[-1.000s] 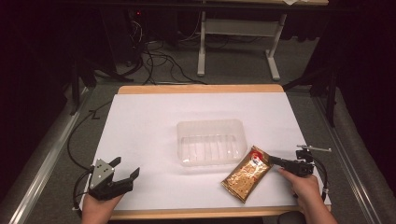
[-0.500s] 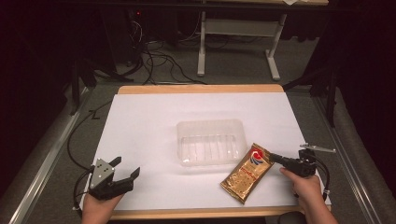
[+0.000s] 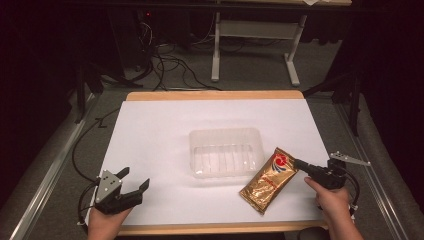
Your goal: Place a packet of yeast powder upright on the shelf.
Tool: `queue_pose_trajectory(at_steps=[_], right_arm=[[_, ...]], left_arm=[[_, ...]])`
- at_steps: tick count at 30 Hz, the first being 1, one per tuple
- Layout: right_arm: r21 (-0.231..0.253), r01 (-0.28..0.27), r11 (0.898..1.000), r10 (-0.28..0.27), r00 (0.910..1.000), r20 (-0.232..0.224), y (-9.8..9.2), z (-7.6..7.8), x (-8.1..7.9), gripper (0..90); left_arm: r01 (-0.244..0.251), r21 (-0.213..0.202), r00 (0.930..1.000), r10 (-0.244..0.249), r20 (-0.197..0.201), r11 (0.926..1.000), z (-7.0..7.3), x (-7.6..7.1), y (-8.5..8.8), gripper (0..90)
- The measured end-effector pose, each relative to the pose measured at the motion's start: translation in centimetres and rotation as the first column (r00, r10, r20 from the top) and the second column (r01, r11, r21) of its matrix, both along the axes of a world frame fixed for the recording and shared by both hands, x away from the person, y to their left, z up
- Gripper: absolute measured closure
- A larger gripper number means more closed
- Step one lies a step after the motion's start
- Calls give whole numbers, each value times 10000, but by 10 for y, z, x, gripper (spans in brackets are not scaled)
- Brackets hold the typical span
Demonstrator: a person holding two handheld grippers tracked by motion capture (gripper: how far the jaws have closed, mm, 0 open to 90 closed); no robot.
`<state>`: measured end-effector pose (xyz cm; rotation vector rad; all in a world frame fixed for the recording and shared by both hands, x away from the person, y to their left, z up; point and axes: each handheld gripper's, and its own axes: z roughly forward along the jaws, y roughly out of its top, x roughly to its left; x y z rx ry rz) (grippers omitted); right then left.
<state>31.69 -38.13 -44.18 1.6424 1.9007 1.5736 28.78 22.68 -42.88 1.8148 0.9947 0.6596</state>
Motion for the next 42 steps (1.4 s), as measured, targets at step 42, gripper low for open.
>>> queue_pose_trajectory(at_steps=[42], right_arm=[[880, 266, 9958, -523, 9511, 3044, -1, 62, -31, 900]], left_arm=[[276, -35, 9994, -275, 223, 9996, -1, 0, -2, 233]])
